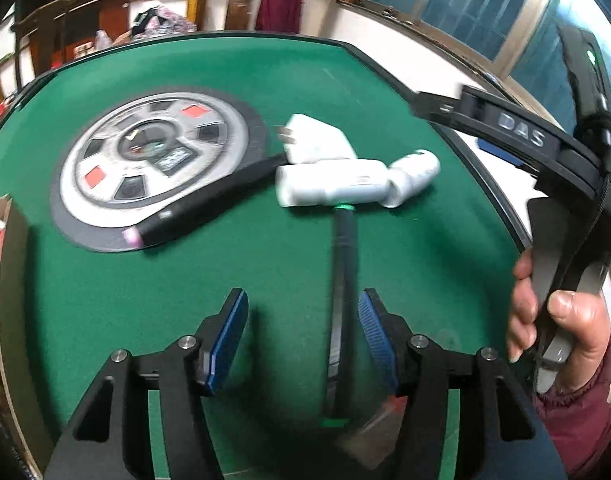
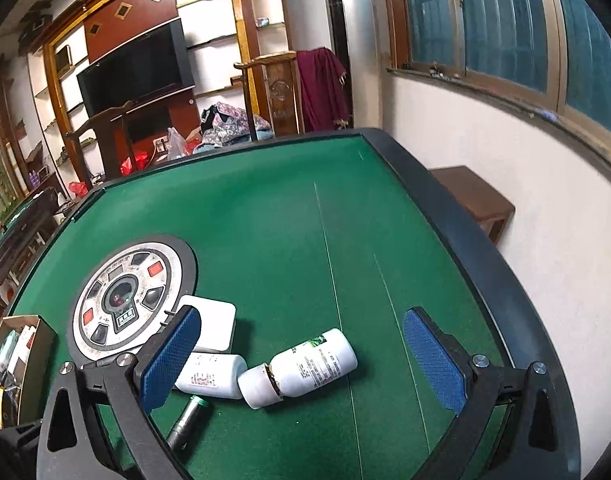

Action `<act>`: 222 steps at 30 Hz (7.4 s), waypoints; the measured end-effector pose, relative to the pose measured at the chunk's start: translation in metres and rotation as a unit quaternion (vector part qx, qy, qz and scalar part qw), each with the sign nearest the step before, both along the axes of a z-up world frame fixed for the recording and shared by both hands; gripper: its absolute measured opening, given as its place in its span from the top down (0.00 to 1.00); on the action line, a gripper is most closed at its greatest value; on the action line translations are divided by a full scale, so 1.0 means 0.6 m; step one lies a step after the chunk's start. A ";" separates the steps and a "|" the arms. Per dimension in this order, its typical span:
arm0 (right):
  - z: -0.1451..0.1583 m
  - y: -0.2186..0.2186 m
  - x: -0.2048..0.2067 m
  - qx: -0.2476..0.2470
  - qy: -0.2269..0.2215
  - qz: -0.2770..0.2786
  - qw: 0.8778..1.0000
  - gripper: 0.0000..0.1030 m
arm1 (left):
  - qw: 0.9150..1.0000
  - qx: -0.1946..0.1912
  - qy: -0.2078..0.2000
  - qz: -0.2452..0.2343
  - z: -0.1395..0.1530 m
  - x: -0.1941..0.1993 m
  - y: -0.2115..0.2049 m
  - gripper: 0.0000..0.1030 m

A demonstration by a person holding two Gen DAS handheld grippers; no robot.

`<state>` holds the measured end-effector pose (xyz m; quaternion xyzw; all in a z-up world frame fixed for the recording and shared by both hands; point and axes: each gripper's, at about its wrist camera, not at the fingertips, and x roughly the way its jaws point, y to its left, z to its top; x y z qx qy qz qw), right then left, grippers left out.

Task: Organize objects
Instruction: 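Grasp the black green-tipped marker with the left gripper, then grasp the clear red-printed packet with the right gripper while the left holds the marker, then carry the marker and red-printed packet over the cardboard tray, then lower the marker and packet into the tray, open both grippers and withdraw, then move both grippers over the white bottles and plug beside the turntable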

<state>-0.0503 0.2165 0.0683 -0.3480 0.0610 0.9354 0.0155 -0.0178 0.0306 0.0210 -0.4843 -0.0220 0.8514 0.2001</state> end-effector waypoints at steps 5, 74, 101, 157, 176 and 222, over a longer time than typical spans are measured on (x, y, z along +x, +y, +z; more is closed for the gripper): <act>-0.007 0.007 -0.003 -0.013 -0.010 -0.005 1.000 0.00 | 0.997 -0.072 0.021 -0.032 -0.016 0.002 0.076 0.46; -0.096 -0.152 0.184 0.045 -0.133 0.094 0.986 0.70 | 0.976 0.145 0.079 0.140 0.038 0.291 -0.278 0.86; -0.001 -0.333 0.184 -0.233 -0.123 0.326 0.908 0.70 | 0.936 0.135 0.093 0.311 0.038 0.326 -0.536 0.86; -0.023 -0.416 0.183 -0.127 -0.109 0.304 0.938 0.10 | 0.931 0.129 0.118 0.321 0.096 0.339 -0.495 0.26; 0.040 -0.195 0.195 -0.143 -0.039 0.145 0.978 0.00 | 0.897 0.139 0.222 0.357 0.223 0.406 -0.503 0.20; -0.003 -0.481 0.187 -0.100 -0.069 0.353 0.928 0.00 | 0.880 0.130 0.135 0.437 0.110 0.320 -0.585 0.19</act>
